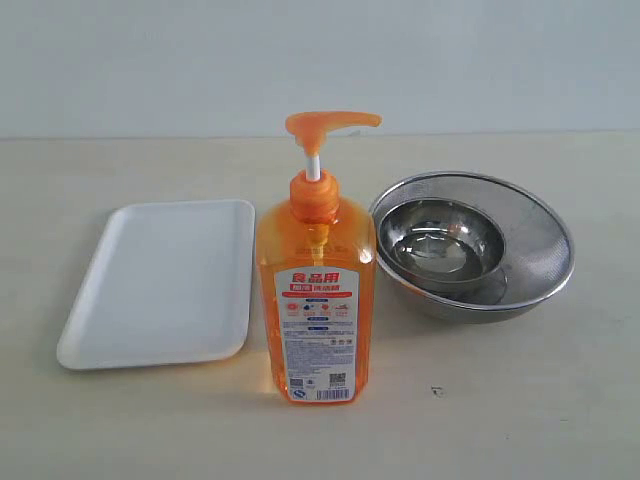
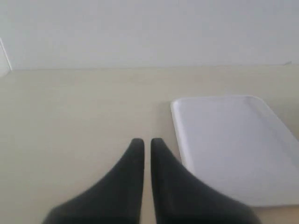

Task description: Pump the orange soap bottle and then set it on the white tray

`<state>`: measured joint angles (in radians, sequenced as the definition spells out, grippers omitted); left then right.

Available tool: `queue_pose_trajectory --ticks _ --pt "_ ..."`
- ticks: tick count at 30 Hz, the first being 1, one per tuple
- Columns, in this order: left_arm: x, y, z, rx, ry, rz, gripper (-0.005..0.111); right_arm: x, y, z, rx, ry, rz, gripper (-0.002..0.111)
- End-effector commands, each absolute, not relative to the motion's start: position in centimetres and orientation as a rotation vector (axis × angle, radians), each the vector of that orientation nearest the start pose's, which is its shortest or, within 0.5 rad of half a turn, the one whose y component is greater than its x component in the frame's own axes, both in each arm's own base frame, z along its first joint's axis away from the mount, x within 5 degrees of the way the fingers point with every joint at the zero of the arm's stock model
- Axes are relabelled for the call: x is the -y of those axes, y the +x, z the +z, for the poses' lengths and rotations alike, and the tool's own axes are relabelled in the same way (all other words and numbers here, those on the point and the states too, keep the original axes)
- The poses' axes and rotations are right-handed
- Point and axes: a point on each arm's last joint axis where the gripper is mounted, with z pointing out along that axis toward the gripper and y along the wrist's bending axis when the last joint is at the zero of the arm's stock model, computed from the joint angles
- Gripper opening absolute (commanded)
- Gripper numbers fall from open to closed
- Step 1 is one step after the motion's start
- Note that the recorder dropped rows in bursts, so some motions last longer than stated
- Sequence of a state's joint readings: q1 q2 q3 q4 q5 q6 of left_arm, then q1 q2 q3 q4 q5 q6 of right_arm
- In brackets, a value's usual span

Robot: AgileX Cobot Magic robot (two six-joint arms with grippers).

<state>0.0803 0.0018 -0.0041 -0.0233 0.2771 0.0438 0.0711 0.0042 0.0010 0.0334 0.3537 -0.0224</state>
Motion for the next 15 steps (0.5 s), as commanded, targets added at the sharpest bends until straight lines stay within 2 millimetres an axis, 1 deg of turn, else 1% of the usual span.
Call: queue_pose_trajectory --ticks 1,5,9,15 --pt "-0.4 5.6 19.6 -1.676 -0.029 0.085 0.005 -0.5 5.3 18.2 -1.831 -0.067 0.061 0.000" --pt "-0.4 5.6 20.0 -1.624 -0.029 0.087 0.005 -0.5 5.3 18.2 -1.831 -0.067 0.061 0.000" --pt "-0.4 5.6 21.1 -1.504 -0.028 0.090 0.005 -0.5 5.3 18.2 -1.831 -0.067 0.061 0.000" --pt "-0.4 5.6 21.6 -1.455 -0.051 0.066 0.005 -0.5 5.3 18.2 -1.831 -0.067 0.061 0.000"
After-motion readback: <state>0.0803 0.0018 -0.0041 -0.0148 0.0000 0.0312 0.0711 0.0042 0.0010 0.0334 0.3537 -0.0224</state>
